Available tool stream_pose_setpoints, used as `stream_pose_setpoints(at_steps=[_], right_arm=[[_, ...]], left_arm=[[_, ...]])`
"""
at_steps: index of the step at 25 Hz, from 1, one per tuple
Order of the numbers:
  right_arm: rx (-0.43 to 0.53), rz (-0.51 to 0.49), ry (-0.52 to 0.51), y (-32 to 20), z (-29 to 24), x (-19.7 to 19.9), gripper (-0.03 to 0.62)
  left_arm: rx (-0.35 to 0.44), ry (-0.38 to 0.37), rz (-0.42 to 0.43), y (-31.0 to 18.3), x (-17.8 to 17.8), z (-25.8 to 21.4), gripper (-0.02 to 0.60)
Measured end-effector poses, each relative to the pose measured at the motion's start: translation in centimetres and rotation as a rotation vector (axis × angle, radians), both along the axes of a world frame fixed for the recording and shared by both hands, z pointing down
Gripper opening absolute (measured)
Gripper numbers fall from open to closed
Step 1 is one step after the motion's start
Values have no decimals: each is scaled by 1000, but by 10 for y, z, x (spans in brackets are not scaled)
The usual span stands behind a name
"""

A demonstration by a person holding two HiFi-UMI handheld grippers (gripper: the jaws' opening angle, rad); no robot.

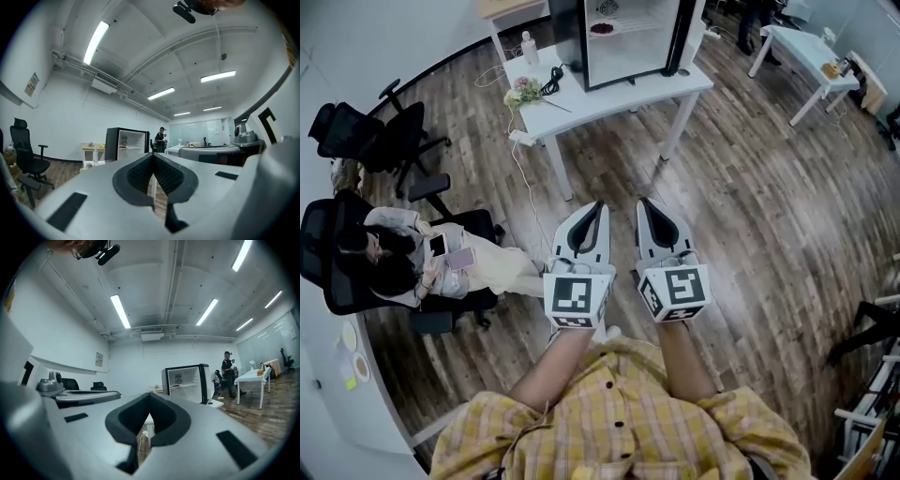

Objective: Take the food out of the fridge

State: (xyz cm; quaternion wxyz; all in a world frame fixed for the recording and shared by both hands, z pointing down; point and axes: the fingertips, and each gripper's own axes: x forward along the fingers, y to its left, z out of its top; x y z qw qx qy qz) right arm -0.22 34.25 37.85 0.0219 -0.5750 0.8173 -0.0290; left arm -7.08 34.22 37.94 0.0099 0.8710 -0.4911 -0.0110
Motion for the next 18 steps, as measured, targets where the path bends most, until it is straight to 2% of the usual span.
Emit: stream_pose_setpoints(at_steps=[9, 18], right_arm=[[0, 16, 6, -118, -9, 14, 6], [-5, 61, 24, -235, -23, 20, 6]], left_arm=[[-1, -20, 20, -121, 22, -5, 8], [18, -11, 54, -240, 27, -26, 8]])
